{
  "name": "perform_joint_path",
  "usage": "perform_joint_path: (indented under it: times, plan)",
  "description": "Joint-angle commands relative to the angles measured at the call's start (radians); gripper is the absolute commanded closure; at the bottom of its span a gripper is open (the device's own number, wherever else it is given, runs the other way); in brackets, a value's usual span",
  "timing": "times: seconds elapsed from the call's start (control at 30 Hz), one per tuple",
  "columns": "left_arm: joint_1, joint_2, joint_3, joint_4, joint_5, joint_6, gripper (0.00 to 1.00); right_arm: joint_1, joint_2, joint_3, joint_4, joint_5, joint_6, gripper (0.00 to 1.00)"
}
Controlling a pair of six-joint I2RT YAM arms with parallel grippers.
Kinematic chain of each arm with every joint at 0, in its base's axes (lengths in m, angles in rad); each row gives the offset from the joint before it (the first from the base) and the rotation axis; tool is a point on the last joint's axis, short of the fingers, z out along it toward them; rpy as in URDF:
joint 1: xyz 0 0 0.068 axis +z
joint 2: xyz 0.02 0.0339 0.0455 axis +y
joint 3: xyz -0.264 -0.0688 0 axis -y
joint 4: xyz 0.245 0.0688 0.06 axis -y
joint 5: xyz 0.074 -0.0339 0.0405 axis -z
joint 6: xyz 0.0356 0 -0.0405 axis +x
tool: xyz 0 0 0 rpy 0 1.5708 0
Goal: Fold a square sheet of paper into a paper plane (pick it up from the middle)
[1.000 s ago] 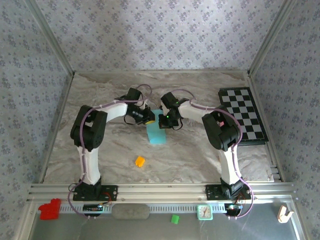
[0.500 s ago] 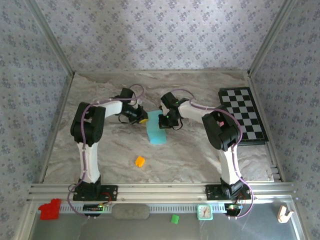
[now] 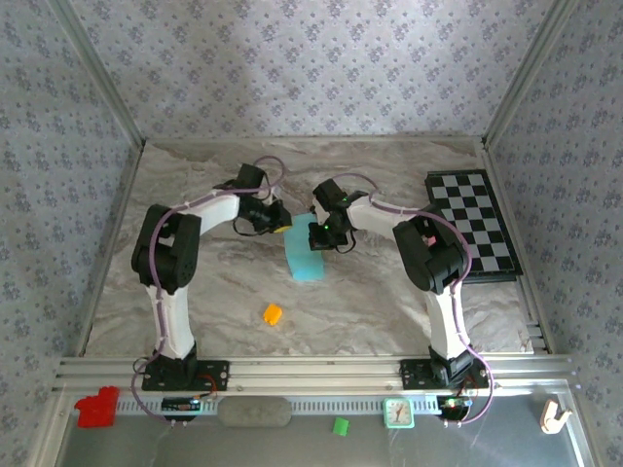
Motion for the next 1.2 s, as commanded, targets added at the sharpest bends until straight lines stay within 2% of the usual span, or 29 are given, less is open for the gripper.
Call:
perform_joint_path:
  times: [0.0, 0.17, 0.4, 0.63, 0.8, 1.0, 1.17]
  plan:
    - [-0.008, 0.062, 0.047, 0.017, 0.009, -0.03, 0.87, -0.014, 0.125, -0.073, -0.183, 0.175, -0.011, 0.95]
    - [0.008, 0.128, 0.106, -0.024, -0.068, -0.007, 0.87, -0.016, 0.122, -0.081, -0.179, 0.174, -0.015, 0.95]
    - [0.113, 0.187, 0.146, -0.031, -0.108, 0.007, 0.88, -0.019, 0.118, -0.088, -0.181, 0.174, -0.022, 0.95]
    - [0.154, 0.156, 0.162, -0.05, -0.124, 0.029, 0.88, -0.023, 0.118, -0.093, -0.173, 0.171, -0.016, 0.95]
    - [0.124, 0.026, 0.094, -0.035, -0.09, -0.015, 0.87, -0.023, 0.11, -0.104, -0.158, 0.157, 0.011, 0.95]
    - [0.021, -0.143, -0.082, 0.02, -0.053, -0.131, 0.87, -0.023, 0.101, -0.128, -0.12, 0.117, 0.068, 0.95]
    - [-0.049, -0.153, -0.18, 0.033, 0.007, -0.221, 0.87, -0.023, 0.1, -0.139, -0.107, 0.112, 0.085, 0.96]
